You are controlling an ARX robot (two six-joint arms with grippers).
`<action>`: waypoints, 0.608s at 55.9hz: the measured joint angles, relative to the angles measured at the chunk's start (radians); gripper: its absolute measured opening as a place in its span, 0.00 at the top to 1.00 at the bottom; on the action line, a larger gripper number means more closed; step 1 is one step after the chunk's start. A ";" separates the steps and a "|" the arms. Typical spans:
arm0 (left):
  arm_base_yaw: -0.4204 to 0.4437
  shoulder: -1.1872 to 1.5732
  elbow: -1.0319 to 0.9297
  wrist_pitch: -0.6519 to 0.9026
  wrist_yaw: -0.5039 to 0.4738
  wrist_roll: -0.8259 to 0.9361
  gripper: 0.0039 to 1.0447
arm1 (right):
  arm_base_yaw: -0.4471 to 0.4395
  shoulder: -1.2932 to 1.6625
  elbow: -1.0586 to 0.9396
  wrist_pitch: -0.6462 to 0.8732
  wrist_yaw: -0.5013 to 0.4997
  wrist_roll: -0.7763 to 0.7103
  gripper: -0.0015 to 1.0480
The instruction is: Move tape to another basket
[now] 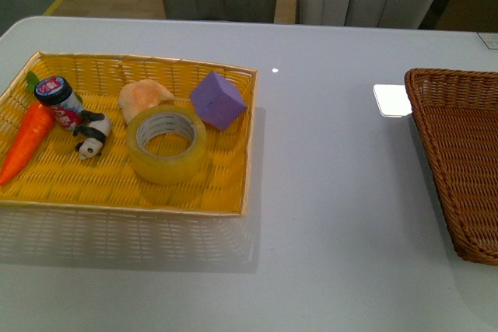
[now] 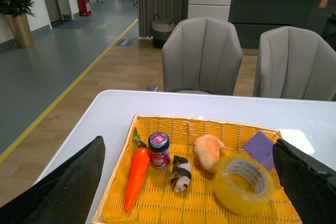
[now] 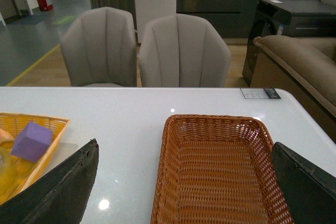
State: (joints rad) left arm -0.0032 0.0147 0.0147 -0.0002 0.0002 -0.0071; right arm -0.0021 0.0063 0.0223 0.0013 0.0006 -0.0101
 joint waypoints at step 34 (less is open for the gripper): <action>0.000 0.000 0.000 0.000 0.000 0.000 0.08 | 0.000 0.000 0.000 0.000 0.000 0.000 0.09</action>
State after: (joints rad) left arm -0.0032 0.0147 0.0147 -0.0002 0.0002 -0.0067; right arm -0.0021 0.0063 0.0223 0.0013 0.0006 -0.0101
